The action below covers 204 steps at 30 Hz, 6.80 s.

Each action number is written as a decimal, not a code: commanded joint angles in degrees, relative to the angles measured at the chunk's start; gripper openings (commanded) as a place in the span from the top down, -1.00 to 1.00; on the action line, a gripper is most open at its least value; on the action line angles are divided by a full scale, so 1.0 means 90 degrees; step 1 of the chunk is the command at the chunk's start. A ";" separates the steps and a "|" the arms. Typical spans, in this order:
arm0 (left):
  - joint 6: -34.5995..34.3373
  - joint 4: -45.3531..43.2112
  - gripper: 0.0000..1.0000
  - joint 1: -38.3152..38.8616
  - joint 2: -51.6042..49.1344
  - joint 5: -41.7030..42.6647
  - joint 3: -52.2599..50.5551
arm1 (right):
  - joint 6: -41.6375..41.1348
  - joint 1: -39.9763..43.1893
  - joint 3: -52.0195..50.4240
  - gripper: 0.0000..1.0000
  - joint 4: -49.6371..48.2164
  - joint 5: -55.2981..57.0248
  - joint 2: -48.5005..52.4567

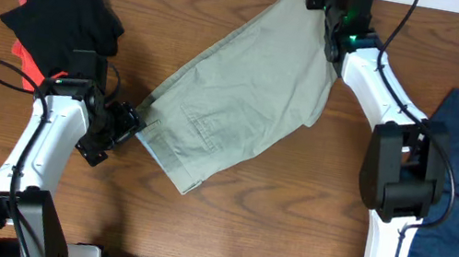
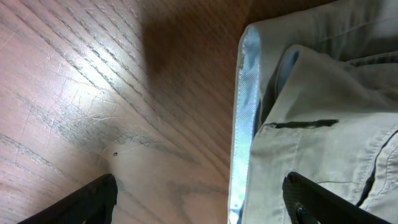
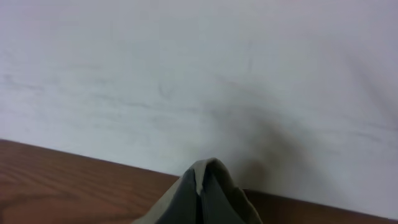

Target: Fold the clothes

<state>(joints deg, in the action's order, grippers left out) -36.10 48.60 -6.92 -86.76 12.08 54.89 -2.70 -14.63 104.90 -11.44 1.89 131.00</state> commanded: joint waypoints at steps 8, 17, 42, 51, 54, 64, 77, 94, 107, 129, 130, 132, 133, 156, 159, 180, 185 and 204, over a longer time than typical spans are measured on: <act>0.0053 0.0070 -0.72 -0.0015 -0.0017 0.0022 0.0039 | 0.0073 -0.0216 0.0051 -0.13 -0.0046 -0.0075 0.0947; 0.0061 0.0092 -0.90 -0.0002 -0.0017 0.0160 0.0015 | 0.0073 -0.0070 0.0051 -0.99 0.1003 -0.0024 0.0044; -0.0607 -0.3135 -0.99 0.1066 -0.0039 0.1258 -0.2006 | -0.0551 0.0435 0.0051 -0.98 0.7482 0.0007 -0.1579; -0.0806 -0.3361 0.88 0.1617 -0.0204 0.1277 -0.2127 | -0.0481 0.0442 0.0051 -0.84 0.8213 -0.0527 -0.1579; -0.0585 -0.2849 0.88 0.1564 -0.0097 0.1287 -0.2086 | -0.0279 0.0408 0.0034 -0.32 0.8279 -0.0780 -0.1579; 0.0780 0.0323 0.88 0.1115 0.1549 0.1610 -0.0665 | 0.0486 -0.0146 -0.0464 0.97 0.8131 -0.2157 -0.1518; 0.0792 0.1664 0.88 0.1115 0.2766 0.2137 0.1205 | 0.0202 -0.2120 -0.3094 0.92 0.5119 -0.3772 -0.1518; 0.0823 0.0418 0.88 0.1122 0.2531 0.2266 0.1367 | -0.0865 -0.3971 -0.3412 0.73 0.4184 -0.1217 -0.1770; 0.0886 0.0644 0.88 0.1421 0.1741 0.2042 0.1246 | -0.0845 -0.1593 -0.3339 0.72 0.5666 -0.0556 -0.3128; 0.0192 -0.1984 0.85 0.3966 -0.0699 0.2040 0.1246 | -0.0770 -0.1350 -0.3932 0.61 0.5544 -0.1231 -0.2147; 0.0192 -0.2103 0.82 0.3995 -0.0777 0.2040 0.1246 | -0.0770 -0.1345 -0.3932 0.58 0.5566 -0.1234 -0.2147; 0.0194 -0.2285 0.24 0.4002 -0.0877 0.2040 0.1248 | -0.0770 -0.1321 -0.3915 0.50 0.5666 -0.1214 -0.2183; 0.0202 -0.2346 0.02 0.3978 -0.0884 0.2040 0.1248 | -0.0770 -0.1292 -0.3893 0.45 0.5719 -0.1171 -0.2210; 0.1345 -0.2387 -0.23 0.1328 -0.1766 -0.0022 0.1290 | -0.0432 -0.1389 -0.3589 0.22 0.6756 -0.3424 -0.4104; 0.1343 -0.2312 -0.23 0.1328 -0.2142 -0.0019 0.1290 | -0.0432 -0.1705 -0.3796 0.18 0.6730 -0.3417 -0.3823; 0.1848 0.1197 -0.29 0.1328 -0.2429 0.1282 0.1294 | -0.1018 -0.1078 -0.4201 -0.20 0.4711 0.0578 -0.2363; 0.2120 0.0670 -0.54 0.1331 -0.1989 0.1331 0.1299 | -0.1003 -0.1129 -0.4204 -0.27 0.4690 0.0454 -0.2363; 0.2875 -0.0867 -0.96 0.1957 -0.2994 0.2599 0.1180 | -0.1027 -0.1173 -0.4206 -0.36 0.4843 0.0430 -0.2363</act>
<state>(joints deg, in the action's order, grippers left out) -12.86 40.80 8.84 -109.47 31.42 66.89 -12.38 -24.38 67.20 31.92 4.62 109.08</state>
